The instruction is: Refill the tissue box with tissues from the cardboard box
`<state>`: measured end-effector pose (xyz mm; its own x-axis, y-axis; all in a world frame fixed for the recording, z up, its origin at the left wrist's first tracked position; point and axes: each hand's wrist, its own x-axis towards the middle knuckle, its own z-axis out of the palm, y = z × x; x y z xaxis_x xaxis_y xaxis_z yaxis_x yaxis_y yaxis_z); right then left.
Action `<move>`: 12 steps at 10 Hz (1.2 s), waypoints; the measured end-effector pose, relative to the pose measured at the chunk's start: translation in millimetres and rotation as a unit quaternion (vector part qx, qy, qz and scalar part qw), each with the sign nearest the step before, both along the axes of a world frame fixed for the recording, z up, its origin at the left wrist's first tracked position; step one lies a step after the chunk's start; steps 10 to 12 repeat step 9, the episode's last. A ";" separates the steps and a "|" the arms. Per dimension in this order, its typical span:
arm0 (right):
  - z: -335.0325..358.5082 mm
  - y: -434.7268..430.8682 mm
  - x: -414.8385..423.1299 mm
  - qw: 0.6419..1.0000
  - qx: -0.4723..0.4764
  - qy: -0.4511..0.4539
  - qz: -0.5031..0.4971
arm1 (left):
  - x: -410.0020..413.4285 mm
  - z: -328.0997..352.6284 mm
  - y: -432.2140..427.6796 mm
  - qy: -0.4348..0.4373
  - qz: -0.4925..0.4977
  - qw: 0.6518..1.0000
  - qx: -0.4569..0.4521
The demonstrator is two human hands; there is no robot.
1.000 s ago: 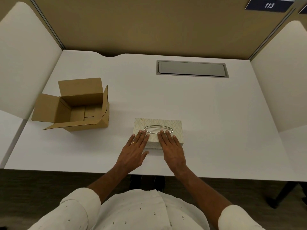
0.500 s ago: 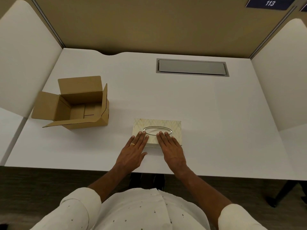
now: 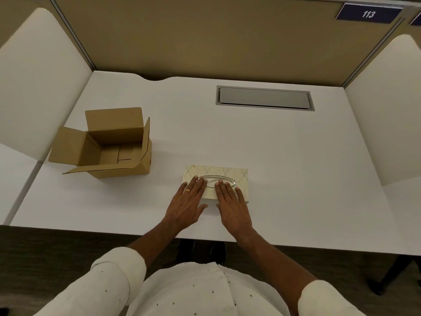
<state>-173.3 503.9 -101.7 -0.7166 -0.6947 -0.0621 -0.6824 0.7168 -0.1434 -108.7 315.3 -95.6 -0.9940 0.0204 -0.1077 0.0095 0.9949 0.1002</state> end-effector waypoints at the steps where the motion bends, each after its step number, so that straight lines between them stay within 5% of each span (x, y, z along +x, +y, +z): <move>1: 4.3 2.3 -8.9 1.000 0.007 0.010 -0.004 | -8.7 0.7 -0.1 -0.030 -0.048 0.998 -0.027; 6: -2.3 10.1 -11.6 0.999 0.015 0.018 0.030 | -9.6 -12.0 15.3 -0.075 -0.007 0.996 -0.038; 9: -6.9 27.7 -13.7 0.997 -0.069 0.029 -0.025 | -0.4 -9.7 -2.9 0.044 0.002 0.999 0.025; 12: -6.9 27.7 -13.7 0.997 -0.069 0.029 -0.025 | -0.4 -9.7 -2.9 0.044 0.002 0.999 0.025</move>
